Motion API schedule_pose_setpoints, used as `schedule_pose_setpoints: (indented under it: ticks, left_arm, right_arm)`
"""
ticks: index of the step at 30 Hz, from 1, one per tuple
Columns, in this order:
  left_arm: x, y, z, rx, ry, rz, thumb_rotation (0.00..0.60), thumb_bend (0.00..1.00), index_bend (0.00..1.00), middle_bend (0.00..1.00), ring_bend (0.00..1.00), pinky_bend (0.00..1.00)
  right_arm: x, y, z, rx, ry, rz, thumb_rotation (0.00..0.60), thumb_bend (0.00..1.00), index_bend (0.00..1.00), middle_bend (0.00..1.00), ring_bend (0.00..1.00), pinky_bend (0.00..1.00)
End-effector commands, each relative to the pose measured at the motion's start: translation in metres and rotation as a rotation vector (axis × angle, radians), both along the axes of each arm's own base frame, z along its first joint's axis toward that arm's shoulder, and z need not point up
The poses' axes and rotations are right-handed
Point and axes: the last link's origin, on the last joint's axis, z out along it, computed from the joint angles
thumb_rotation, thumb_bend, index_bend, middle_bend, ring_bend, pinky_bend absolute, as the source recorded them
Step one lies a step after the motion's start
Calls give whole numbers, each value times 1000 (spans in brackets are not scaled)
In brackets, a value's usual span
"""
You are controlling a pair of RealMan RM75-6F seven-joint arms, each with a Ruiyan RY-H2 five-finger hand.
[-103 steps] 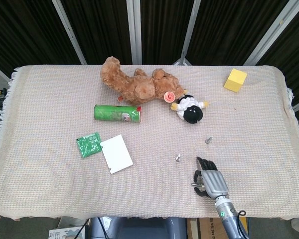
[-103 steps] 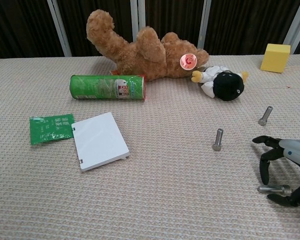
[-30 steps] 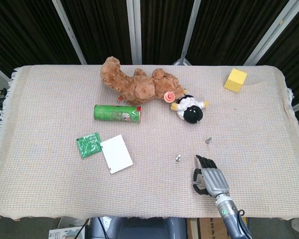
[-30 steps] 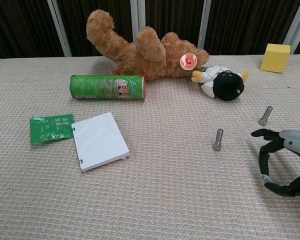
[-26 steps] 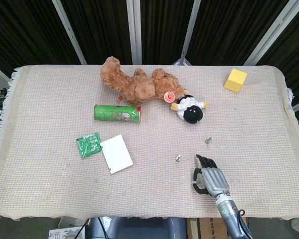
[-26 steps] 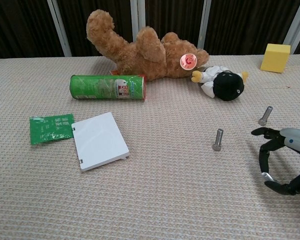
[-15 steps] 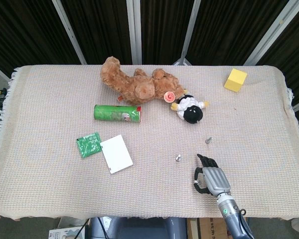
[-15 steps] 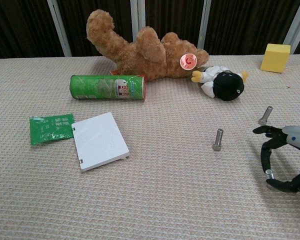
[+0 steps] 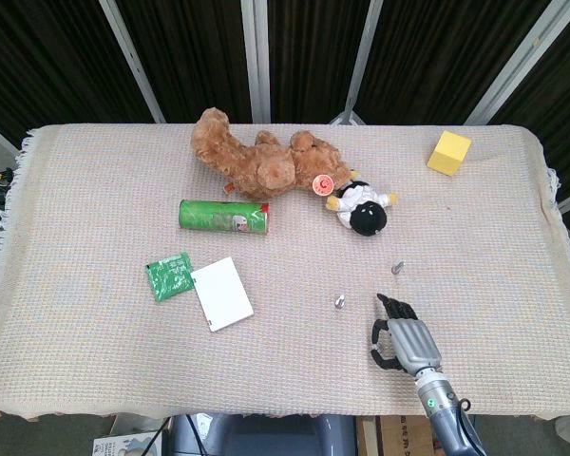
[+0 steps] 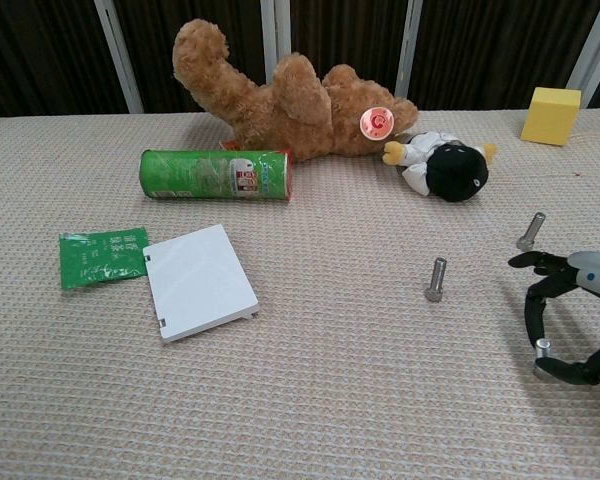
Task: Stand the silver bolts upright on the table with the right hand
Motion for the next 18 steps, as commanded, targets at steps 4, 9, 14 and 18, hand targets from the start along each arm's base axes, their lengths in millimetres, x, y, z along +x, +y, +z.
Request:
schedule_pose_setpoints:
  ticks: [4,9,14,18]
  left_arm:
    - [0,0,0,-3,1,0,600,117,98,72,47,184]
    - [0,0,0,-1,1,0,600,117,98,72,47,184]
    - [0,0,-1,-2,3,2,600,117,98,72,47,184]
    - [0,0,-1,-3,4,2,600,117,98,72,47,184]
  right_arm:
    - [0,0,2,-3,0,1,600,394,652,4,0,64]
    - [0,0,3,-3,-1,0,600,394,638,4,0,64]
    - [-1,0,3,1,0,-1,600,394,615,3,0,64]
    - [-2,0,3,2,1,-1,600,394,612,3,0,64]
